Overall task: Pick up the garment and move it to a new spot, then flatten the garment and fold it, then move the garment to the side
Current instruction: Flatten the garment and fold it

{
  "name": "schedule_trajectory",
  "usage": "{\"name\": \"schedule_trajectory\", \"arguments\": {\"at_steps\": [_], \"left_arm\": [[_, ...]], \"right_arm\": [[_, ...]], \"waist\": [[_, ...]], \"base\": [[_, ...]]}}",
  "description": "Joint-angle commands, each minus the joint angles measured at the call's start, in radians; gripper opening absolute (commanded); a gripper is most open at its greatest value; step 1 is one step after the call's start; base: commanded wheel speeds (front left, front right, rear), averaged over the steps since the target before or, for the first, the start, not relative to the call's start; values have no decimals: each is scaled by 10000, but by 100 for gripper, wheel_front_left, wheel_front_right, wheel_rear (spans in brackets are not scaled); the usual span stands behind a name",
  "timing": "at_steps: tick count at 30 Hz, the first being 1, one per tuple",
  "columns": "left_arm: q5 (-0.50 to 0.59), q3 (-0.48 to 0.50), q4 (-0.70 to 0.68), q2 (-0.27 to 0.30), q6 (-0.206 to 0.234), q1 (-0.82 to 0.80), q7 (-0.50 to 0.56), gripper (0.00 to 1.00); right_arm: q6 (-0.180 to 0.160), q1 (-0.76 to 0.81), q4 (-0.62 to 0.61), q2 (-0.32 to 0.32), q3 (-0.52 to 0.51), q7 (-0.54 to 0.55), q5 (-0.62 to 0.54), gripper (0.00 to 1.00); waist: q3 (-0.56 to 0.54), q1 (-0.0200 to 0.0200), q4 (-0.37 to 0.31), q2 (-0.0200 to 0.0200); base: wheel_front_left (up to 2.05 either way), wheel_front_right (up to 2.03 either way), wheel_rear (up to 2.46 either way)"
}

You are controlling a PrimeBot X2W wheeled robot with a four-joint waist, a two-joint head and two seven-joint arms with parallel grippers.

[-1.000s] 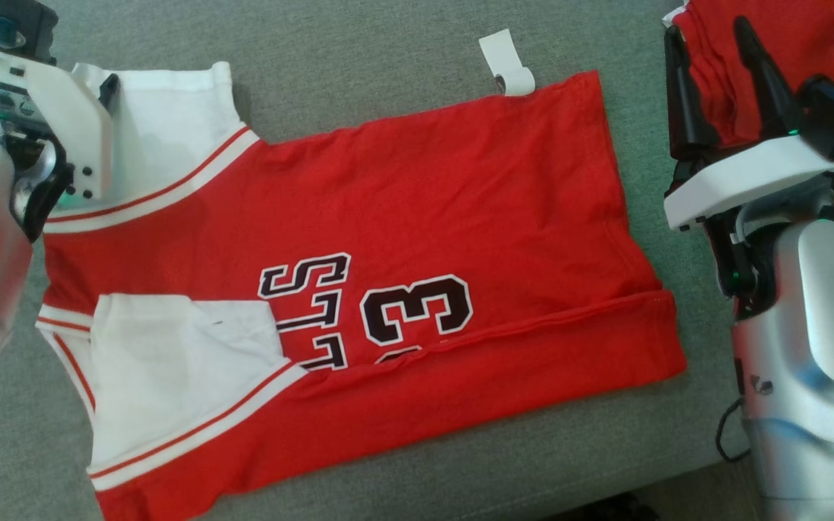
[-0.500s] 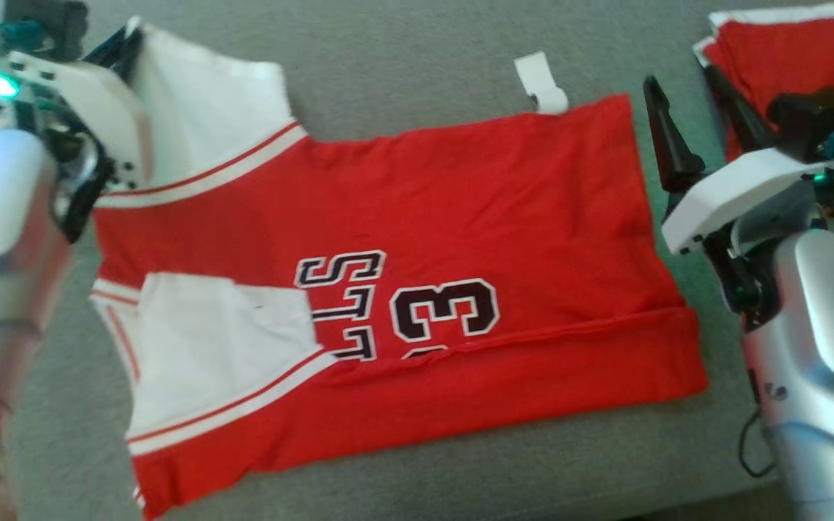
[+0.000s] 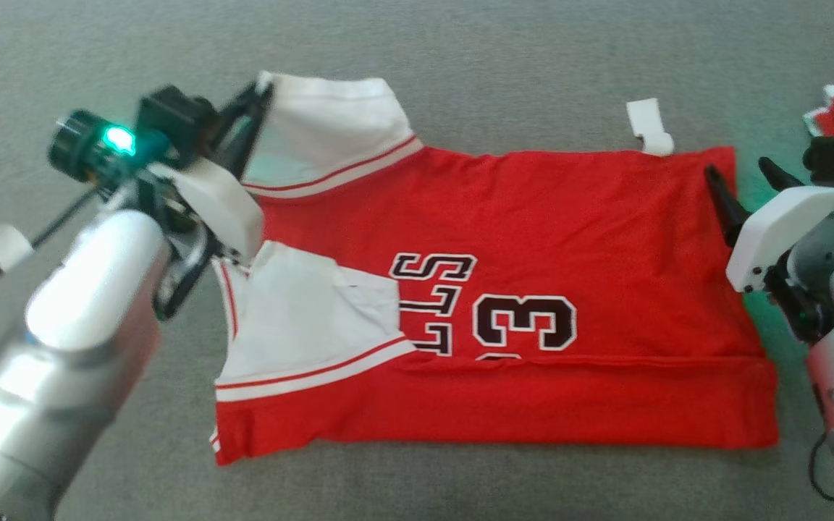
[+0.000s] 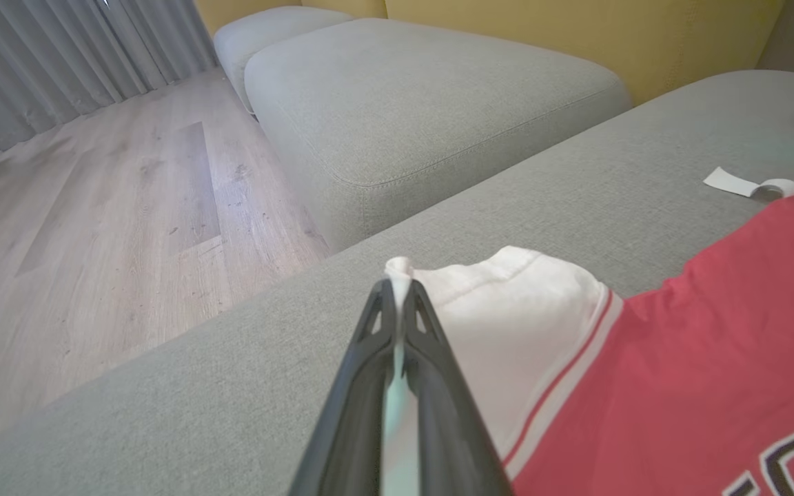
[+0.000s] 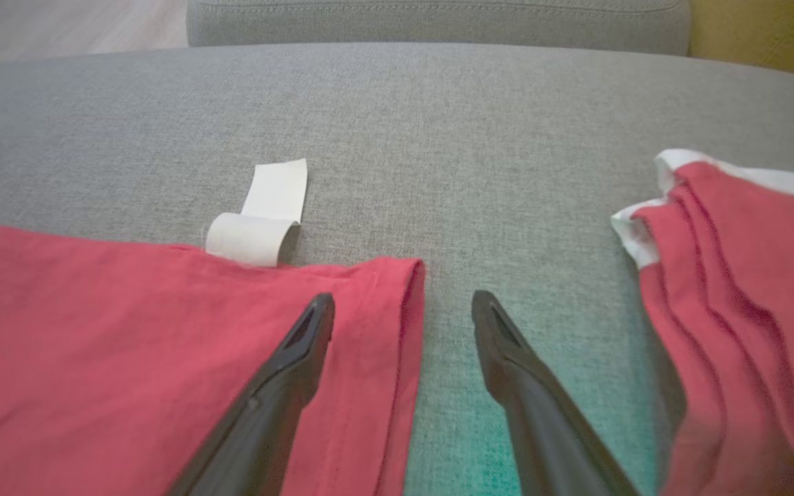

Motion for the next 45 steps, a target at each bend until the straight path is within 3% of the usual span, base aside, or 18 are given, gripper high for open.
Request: {"name": "schedule_trajectory", "arguments": {"at_steps": [1, 11, 12, 13, 14, 23, 30, 40, 45], "left_arm": [[72, 292, -533, 480, 130, -231, 71, 0], [-5, 214, -2064, 835, 539, 192, 733, 0], [-15, 233, -2130, 884, 571, 182, 787, 0], [-24, 250, -2184, 929, 596, 171, 831, 0], [-37, 267, -2218, 968, 616, 162, 866, 0], [-103, 431, -1957, 1163, 806, 99, 802, 0], [-164, 795, -919, 1135, 775, -667, 370, 0], [41, 1139, 1524, 327, 463, -2745, -1208, 0], [196, 827, 2322, -39, 140, -2905, -1658, 0]], "right_arm": [[-7, -379, -140, -239, 162, 37, 48, 100], [-7, -1023, 1065, -358, 512, 113, 443, 100], [-7, -1070, 1135, -370, 644, 202, 516, 44], [-7, -1121, 1175, -393, 775, 252, 589, 7], [-7, -1168, 1207, -422, 870, 249, 659, 0], [-7, -1728, 1431, -508, 1290, -591, 1098, 0], [-7, -2781, 1263, -474, 1334, -1160, 1695, 0], [-7, -4218, 1716, -301, 1596, -1665, 2097, 0], [-7, -4163, 1923, -249, 1648, -1896, 2708, 0]], "waist": [[6, 1, 170, 0], [273, 1, 320, 0], [304, 1, 310, 0], [332, 1, 294, 0], [352, 1, 274, 0], [180, 1, -47, 0], [445, 1, -257, 0], [896, 1, -332, 0], [714, 1, -263, 0]], "base": [[0, 0, 0], [0, 0, 0], [0, 0, 0], [0, 0, 0], [0, 0, 0], [0, 0, 0], [0, 0, 0], [0, 0, 0], [0, 0, 0]]}}
